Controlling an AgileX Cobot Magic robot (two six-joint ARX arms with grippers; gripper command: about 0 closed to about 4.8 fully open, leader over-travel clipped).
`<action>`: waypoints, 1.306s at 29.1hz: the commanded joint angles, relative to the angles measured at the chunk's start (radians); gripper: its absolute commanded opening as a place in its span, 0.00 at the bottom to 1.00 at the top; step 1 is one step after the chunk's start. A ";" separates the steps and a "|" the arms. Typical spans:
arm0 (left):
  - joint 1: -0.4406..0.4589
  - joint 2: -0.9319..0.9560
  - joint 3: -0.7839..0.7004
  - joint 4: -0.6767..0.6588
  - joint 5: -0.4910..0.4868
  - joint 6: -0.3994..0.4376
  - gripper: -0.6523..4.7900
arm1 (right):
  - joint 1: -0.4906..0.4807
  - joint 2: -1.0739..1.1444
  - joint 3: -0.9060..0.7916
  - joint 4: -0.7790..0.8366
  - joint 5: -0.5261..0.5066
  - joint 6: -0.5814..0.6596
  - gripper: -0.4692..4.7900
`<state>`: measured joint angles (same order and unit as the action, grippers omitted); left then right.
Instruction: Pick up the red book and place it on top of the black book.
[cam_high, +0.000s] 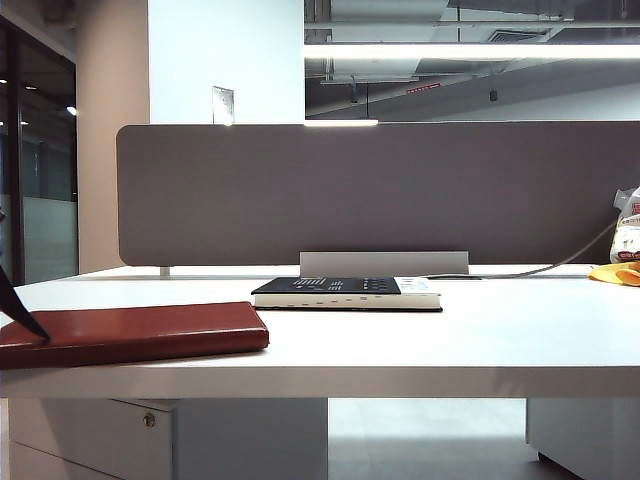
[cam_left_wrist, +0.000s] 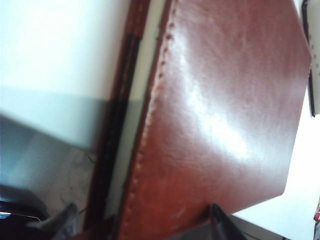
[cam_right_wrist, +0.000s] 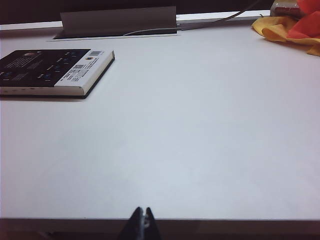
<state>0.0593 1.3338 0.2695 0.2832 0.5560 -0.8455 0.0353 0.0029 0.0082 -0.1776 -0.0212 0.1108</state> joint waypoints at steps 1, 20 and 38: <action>0.002 0.024 0.013 0.029 -0.002 0.015 0.75 | 0.000 0.000 -0.003 0.009 0.000 0.002 0.09; 0.012 0.060 0.041 0.055 -0.014 0.054 0.73 | 0.001 0.000 -0.003 0.009 0.000 0.002 0.09; 0.012 0.060 0.052 0.045 0.028 0.115 0.27 | 0.001 0.000 -0.003 0.009 0.000 0.002 0.09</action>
<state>0.0704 1.3911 0.3271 0.3630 0.6167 -0.7609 0.0360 0.0029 0.0082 -0.1780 -0.0219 0.1108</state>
